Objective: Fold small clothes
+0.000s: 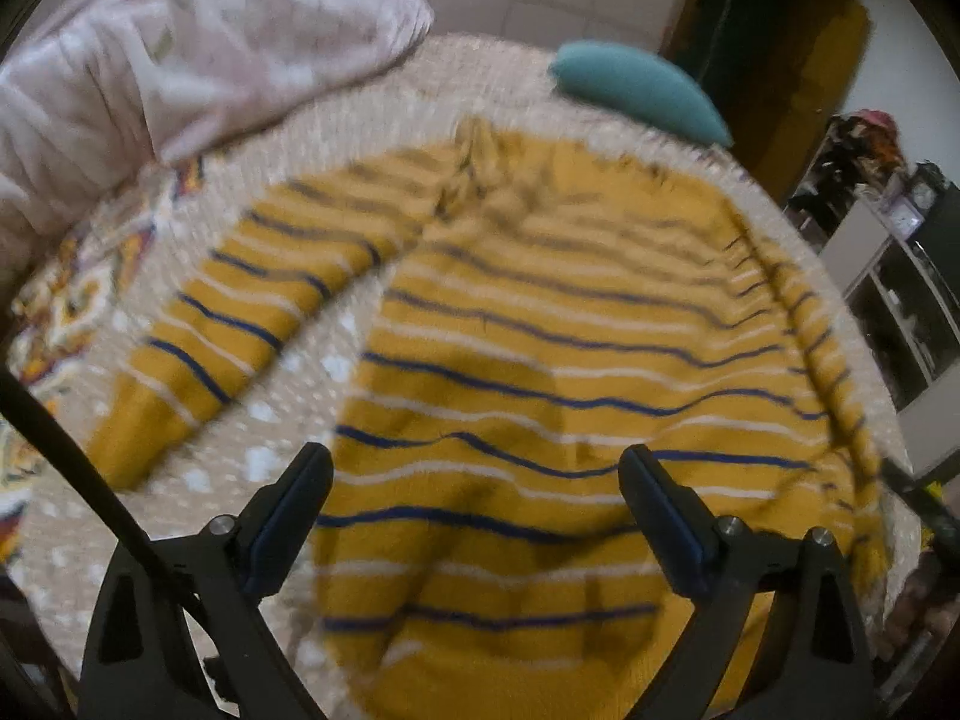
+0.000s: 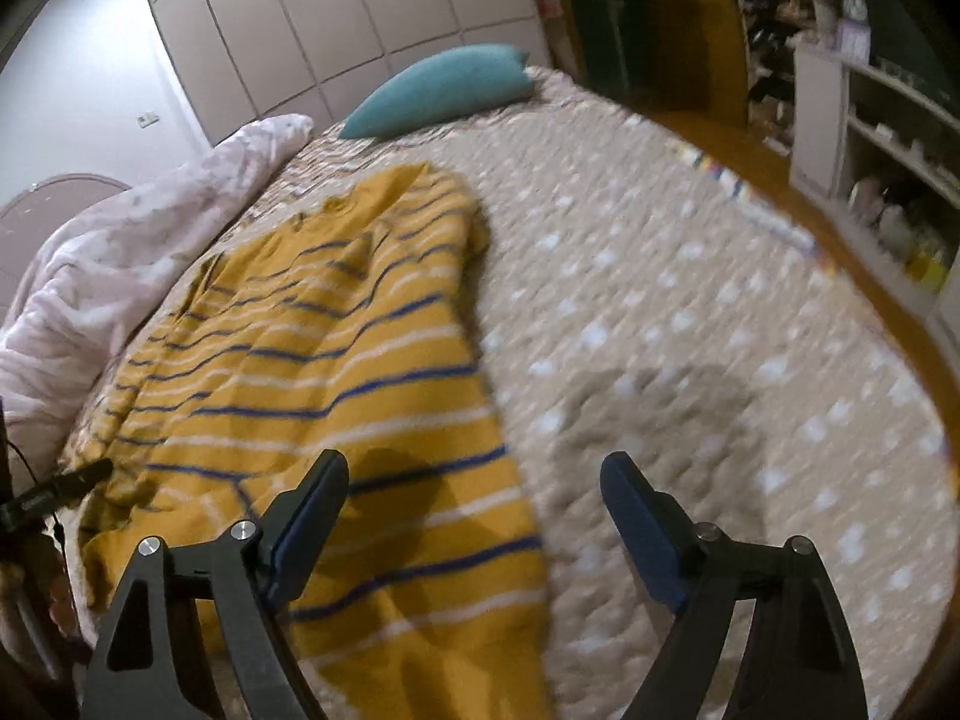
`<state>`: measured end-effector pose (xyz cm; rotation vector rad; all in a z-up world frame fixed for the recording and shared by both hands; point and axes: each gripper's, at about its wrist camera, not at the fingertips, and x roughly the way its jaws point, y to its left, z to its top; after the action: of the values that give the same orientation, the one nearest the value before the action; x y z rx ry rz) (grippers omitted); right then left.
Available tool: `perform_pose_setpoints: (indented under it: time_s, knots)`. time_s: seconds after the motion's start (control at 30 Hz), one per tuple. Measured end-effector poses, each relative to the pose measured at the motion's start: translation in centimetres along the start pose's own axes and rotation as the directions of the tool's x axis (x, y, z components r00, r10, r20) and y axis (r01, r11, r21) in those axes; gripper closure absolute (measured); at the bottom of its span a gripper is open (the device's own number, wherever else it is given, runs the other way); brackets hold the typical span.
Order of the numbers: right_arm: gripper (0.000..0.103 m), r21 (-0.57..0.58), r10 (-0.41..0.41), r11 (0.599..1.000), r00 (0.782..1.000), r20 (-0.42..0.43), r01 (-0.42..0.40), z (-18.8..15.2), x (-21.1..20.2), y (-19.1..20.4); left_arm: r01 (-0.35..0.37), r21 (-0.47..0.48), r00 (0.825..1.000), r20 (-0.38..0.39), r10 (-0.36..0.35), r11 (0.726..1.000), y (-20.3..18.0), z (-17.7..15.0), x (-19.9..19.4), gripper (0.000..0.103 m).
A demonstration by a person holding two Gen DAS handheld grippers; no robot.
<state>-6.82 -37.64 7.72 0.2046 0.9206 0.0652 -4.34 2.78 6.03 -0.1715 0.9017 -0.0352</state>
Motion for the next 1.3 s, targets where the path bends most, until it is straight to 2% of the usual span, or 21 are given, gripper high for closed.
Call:
perform_pose_setpoints:
  time_s: [0.13,0.2,0.23,0.3,0.37,0.47,0.53,0.6,0.63,0.67,0.7,0.73,0.77,0.83,0.9,1.0,1.1,1.2,1.23,1.27,1.3]
  knots:
    - [0.018,-0.034,-0.091,0.995,0.995,-0.048,0.090,-2.2,1.4,0.4,0.002,0.001,0.999,0.046,-0.002,1.000,0.4,-0.5,-2.6,0.007]
    - [0.042,-0.050,-0.096,0.994,0.995,-0.041,0.094,-2.9,1.2,0.7,0.000,-0.006,0.999,0.055,0.001,1.000,0.8,-0.7,-3.2,0.007]
    - [0.091,-0.058,-0.044,0.997,0.997,-0.056,0.040,-2.7,0.8,0.9,-0.008,-0.007,0.998,0.062,0.009,1.000,1.2,-0.7,-3.6,0.007]
    - [0.095,-0.010,0.081,0.997,0.994,-0.075,-0.082,-1.8,-0.1,0.3,-0.026,-0.009,0.997,0.077,0.026,1.000,2.0,-0.4,-4.1,0.007]
    - [0.096,-0.029,0.038,0.999,0.999,-0.017,-0.039,0.1,-1.8,-0.4,-0.052,-0.028,0.994,0.099,0.055,0.998,3.2,-0.1,-4.8,0.007]
    - [0.096,-0.001,-0.126,0.992,0.989,0.075,0.127,3.8,-4.1,-3.5,-0.087,-0.069,0.987,0.129,0.095,0.994,5.4,0.1,-5.9,0.007]
    - [0.096,0.014,-0.335,0.942,0.933,0.130,0.336,6.4,-4.7,-6.0,-0.114,-0.097,0.982,0.143,0.127,0.989,6.7,0.3,-6.4,0.007]
    - [0.092,0.038,-0.533,0.845,0.835,0.136,0.533,8.2,-4.1,-8.3,-0.128,-0.136,0.979,0.143,0.148,0.982,8.2,0.3,-6.7,0.007]
    - [0.091,0.057,-0.592,0.806,0.800,0.101,0.589,8.8,-3.5,-9.4,-0.129,-0.152,0.979,0.136,0.150,0.980,8.8,0.3,-6.6,0.007]
    - [0.089,0.086,-0.616,0.787,0.786,0.055,0.611,9.1,-3.2,-10.3,-0.123,-0.171,0.981,0.127,0.146,0.978,9.4,0.2,-6.5,0.007]
    - [0.087,0.119,-0.593,0.802,0.804,0.036,0.586,9.1,-3.3,-10.5,-0.117,-0.183,0.983,0.120,0.140,0.976,9.7,0.0,-6.3,0.007]
    - [0.078,0.158,-0.521,0.846,0.853,0.044,0.509,8.3,-3.8,-9.9,-0.110,-0.192,0.985,0.109,0.133,0.975,10.0,-0.2,-6.1,0.007]
    - [0.058,0.161,-0.449,0.885,0.892,0.051,0.437,7.5,-4.0,-8.9,-0.103,-0.196,0.988,0.091,0.123,0.975,10.1,-0.4,-5.6,0.007]
    - [0.046,0.108,-0.233,0.968,0.972,0.033,0.228,5.1,-3.6,-5.0,-0.089,-0.191,0.992,0.068,0.104,0.978,9.8,-0.8,-5.1,0.007]
    - [0.046,0.063,-0.058,0.996,0.998,-0.026,0.060,2.7,-2.6,-1.0,-0.066,-0.177,0.995,0.060,0.078,0.982,9.0,-1.2,-4.8,0.007]
    - [0.046,0.076,0.196,0.979,0.971,-0.136,-0.187,-2.2,-0.6,3.9,-0.007,-0.150,0.999,0.051,0.015,0.989,7.4,-1.8,-4.6,0.007]
    - [0.043,0.074,0.268,0.963,0.948,-0.172,-0.259,-4.8,1.3,6.0,0.044,-0.131,0.999,0.019,-0.042,0.990,5.9,-2.6,-3.7,0.007]
    - [0.041,0.057,0.286,0.958,0.949,-0.129,-0.281,-5.6,2.4,8.0,0.066,-0.115,0.998,-0.010,-0.068,0.991,4.4,-3.0,-3.1,0.007]
    - [0.060,0.052,0.308,0.951,0.944,-0.115,-0.304,-5.8,2.7,8.3,0.068,-0.107,0.998,-0.010,-0.070,0.992,4.1,-3.0,-3.2,0.007]
    - [0.092,0.072,0.337,0.941,0.933,-0.126,-0.330,-5.5,3.0,8.5,0.066,-0.097,0.998,-0.003,-0.067,0.993,3.9,-2.9,-3.5,0.007]
    - [0.091,0.098,0.352,0.935,0.926,-0.135,-0.341,-5.1,3.7,8.4,0.061,-0.090,0.998,0.012,-0.060,0.994,3.9,-2.7,-4.0,0.007]
